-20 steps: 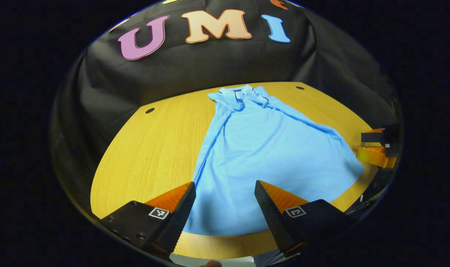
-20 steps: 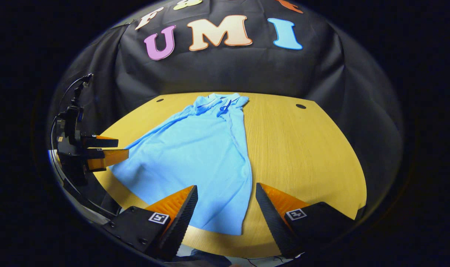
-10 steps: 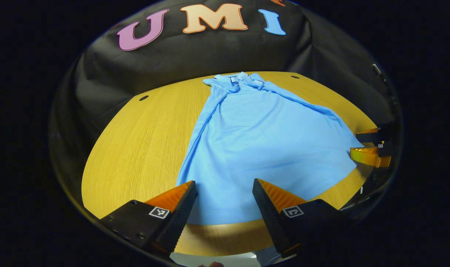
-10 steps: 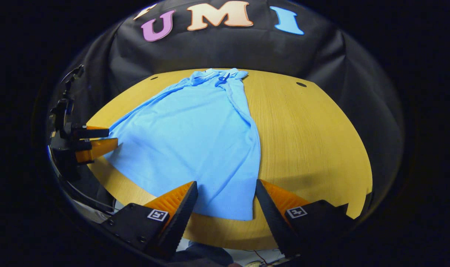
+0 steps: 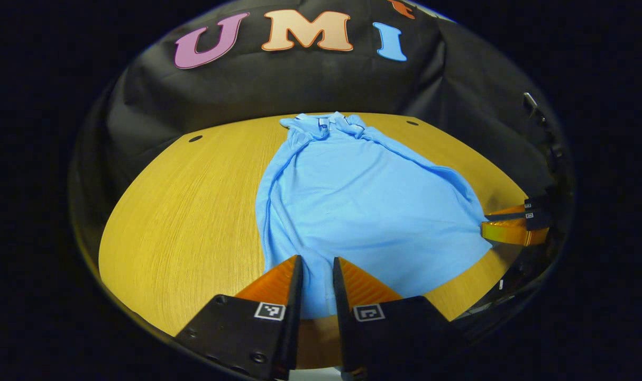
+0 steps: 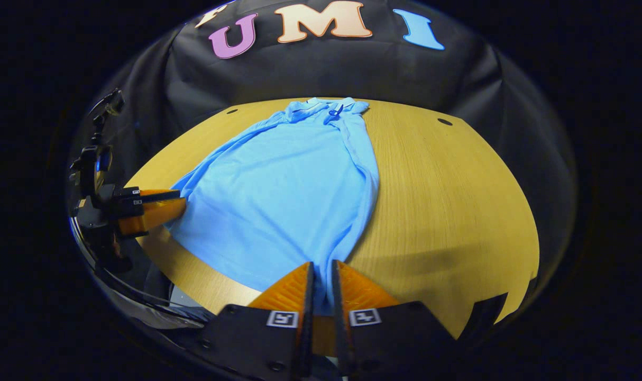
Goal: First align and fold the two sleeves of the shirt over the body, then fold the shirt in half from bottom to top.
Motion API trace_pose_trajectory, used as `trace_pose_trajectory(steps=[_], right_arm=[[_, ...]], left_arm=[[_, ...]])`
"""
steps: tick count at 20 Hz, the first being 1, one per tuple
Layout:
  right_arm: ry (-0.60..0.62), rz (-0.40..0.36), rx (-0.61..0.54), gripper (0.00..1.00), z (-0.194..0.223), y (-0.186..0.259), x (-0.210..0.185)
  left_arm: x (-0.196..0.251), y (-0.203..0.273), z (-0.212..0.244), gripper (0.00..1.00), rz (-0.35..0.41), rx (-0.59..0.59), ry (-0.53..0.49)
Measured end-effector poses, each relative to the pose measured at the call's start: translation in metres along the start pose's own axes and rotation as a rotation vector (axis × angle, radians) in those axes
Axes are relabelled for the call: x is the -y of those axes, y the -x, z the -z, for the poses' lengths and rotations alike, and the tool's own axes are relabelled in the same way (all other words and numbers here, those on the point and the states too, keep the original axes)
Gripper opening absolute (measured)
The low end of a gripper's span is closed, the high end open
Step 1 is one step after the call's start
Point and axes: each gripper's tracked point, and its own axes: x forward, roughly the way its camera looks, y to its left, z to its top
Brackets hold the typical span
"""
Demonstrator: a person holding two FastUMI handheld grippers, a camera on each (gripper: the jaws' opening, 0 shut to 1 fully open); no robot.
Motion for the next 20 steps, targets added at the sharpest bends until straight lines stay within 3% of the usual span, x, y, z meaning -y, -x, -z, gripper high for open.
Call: trace_pose_trajectory(steps=[1, 2, 3, 4, 8, 20], right_arm=[[-0.001, -0.007, -0.006, 0.08, 0.0, 0.0, -0.002], [0.0, -0.011, -0.013, 0.09, 0.0, -0.002, -0.002], [-0.012, -0.007, -0.006, 0.09, -0.003, 0.001, -0.001], [-0.017, -0.004, -0.006, 0.03, -0.002, -0.001, -0.002], [-0.031, -0.026, 0.036, 0.02, -0.016, 0.002, -0.009], [-0.095, -0.057, 0.219, 0.02, -0.116, 0.019, -0.006]], left_arm=[[0.003, -0.003, -0.002, 0.25, 0.005, 0.007, 0.031], [0.003, -0.004, -0.002, 0.08, -0.005, 0.005, 0.074], [0.002, -0.004, -0.003, 0.0, -0.011, -0.006, 0.112], [0.002, -0.005, -0.004, 0.0, -0.014, -0.03, 0.143], [0.003, -0.001, -0.008, 0.0, -0.026, -0.081, 0.147], [-0.003, 0.004, -0.096, 0.0, -0.001, 0.043, 0.16]])
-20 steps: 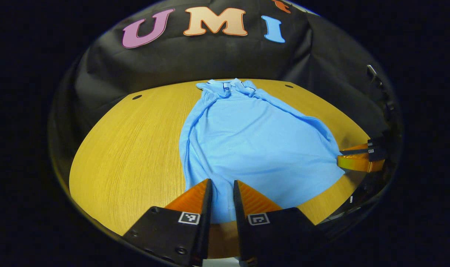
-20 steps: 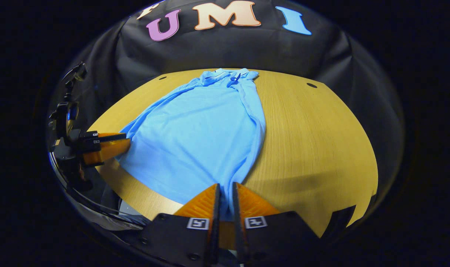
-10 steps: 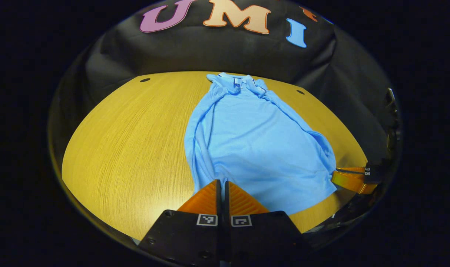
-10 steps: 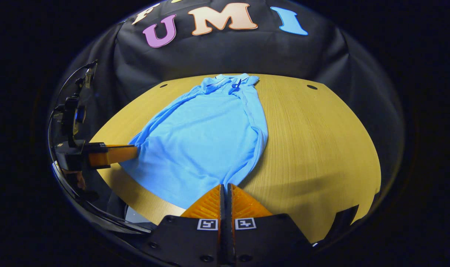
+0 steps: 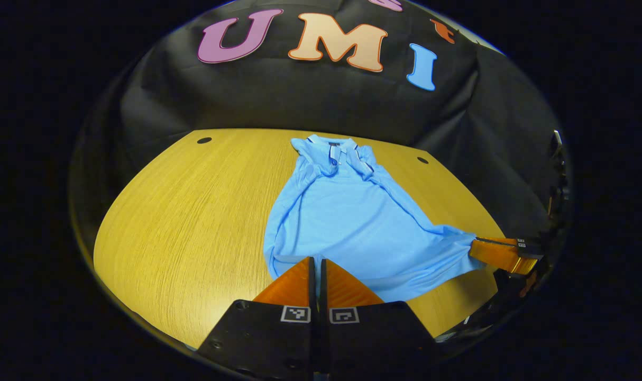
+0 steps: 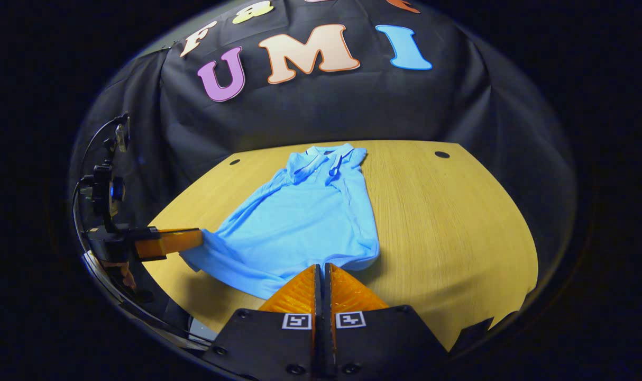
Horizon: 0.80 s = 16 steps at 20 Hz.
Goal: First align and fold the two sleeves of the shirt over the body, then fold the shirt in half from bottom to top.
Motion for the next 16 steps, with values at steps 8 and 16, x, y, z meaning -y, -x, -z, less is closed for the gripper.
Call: trace_pose_trajectory(steps=[8, 16], right_arm=[[-0.012, 0.019, 0.098, 0.02, -0.065, -0.036, 0.008], [-0.04, 0.054, 0.195, 0.02, -0.142, -0.088, 0.023]], left_arm=[[-0.003, -0.033, -0.065, 0.0, 0.008, 0.076, -0.014], [-0.019, -0.087, -0.134, 0.0, 0.013, 0.124, -0.012]])
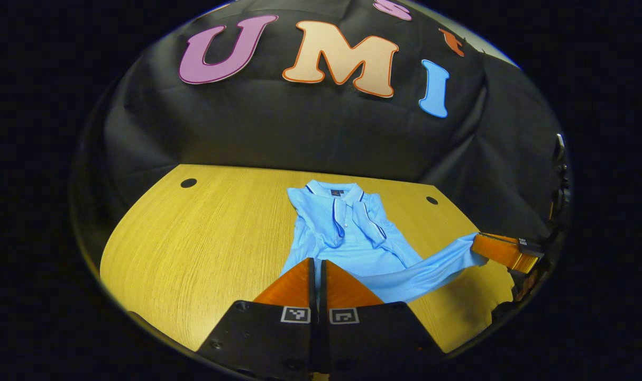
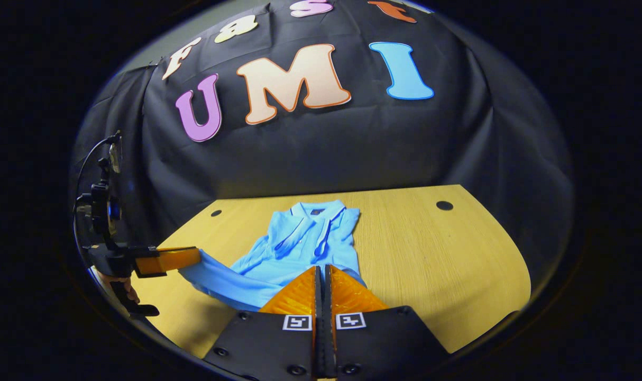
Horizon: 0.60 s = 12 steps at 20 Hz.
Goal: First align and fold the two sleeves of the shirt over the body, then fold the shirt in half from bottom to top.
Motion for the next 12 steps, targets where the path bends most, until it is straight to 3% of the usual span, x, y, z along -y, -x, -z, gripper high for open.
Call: trace_pose_trajectory(steps=[12], right_arm=[[-0.03, 0.112, 0.092, 0.02, -0.062, -0.147, 0.015]], left_arm=[[-0.036, -0.141, -0.087, 0.0, 0.054, 0.048, -0.046]])
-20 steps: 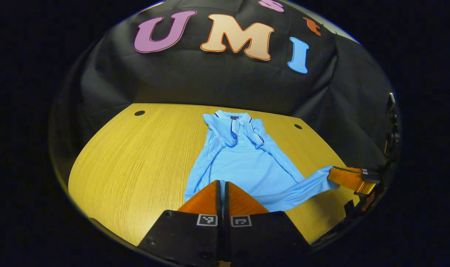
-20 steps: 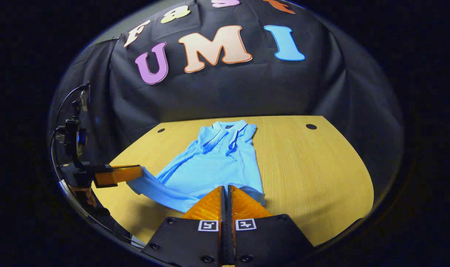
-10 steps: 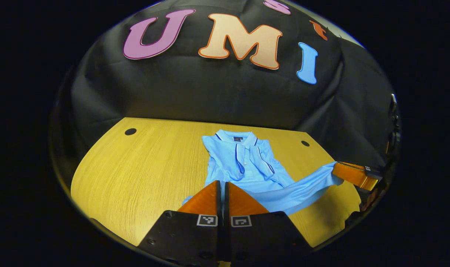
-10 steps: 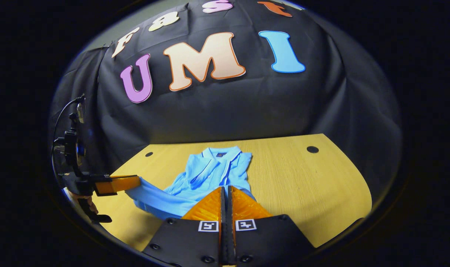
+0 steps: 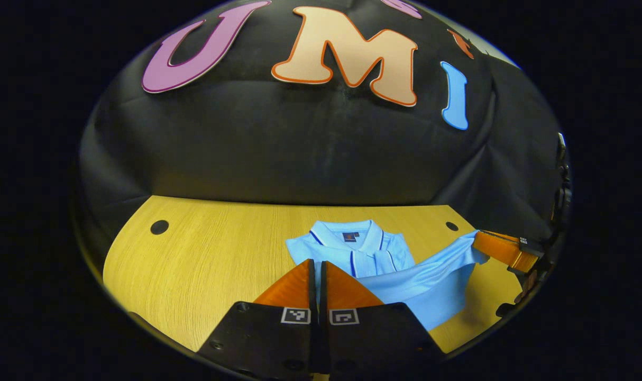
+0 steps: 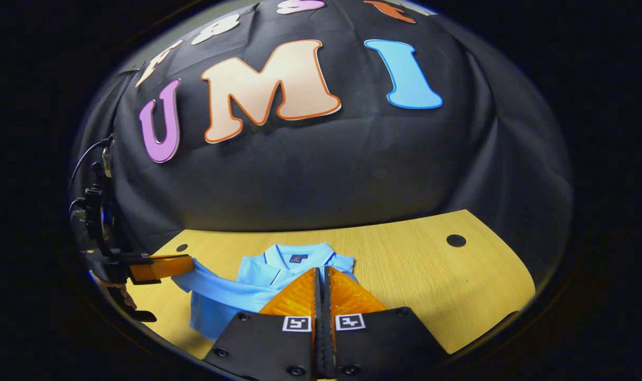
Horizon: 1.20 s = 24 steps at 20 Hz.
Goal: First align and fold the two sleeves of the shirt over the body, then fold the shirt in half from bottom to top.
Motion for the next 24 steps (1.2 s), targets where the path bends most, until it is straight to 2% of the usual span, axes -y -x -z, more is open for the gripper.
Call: trace_pose_trajectory(steps=[4, 8, 11, 12, 13, 16, 19, 24], right_arm=[[0.002, 0.059, -0.018, 0.02, 0.013, -0.046, 0.006], [-0.004, 0.119, -0.054, 0.02, 0.038, -0.084, 0.015], [0.003, 0.179, -0.081, 0.03, 0.051, -0.093, 0.027], [0.015, 0.183, -0.076, 0.07, 0.051, -0.094, 0.027], [0.031, 0.178, -0.055, 0.31, 0.045, -0.091, 0.024], [0.057, 0.159, 0.018, 1.0, 0.018, -0.073, 0.007], [0.083, 0.145, 0.111, 0.99, -0.02, -0.038, -0.012], [0.106, 0.073, 0.242, 1.0, -0.074, 0.042, -0.039]], left_arm=[[-0.016, -0.047, 0.002, 0.0, 0.024, -0.004, 0.01], [-0.031, -0.08, 0.012, 0.0, 0.018, -0.018, -0.037], [-0.04, -0.091, 0.018, 0.0, -0.009, -0.016, -0.047], [-0.042, -0.093, 0.015, 0.02, -0.022, -0.003, -0.043], [-0.043, -0.088, 0.012, 0.07, -0.015, 0.01, -0.041], [-0.043, -0.065, -0.019, 0.98, -0.024, 0.1, -0.042], [-0.036, -0.035, -0.043, 0.96, -0.048, 0.172, -0.051], [-0.015, 0.058, -0.094, 0.95, -0.117, 0.331, -0.07]])
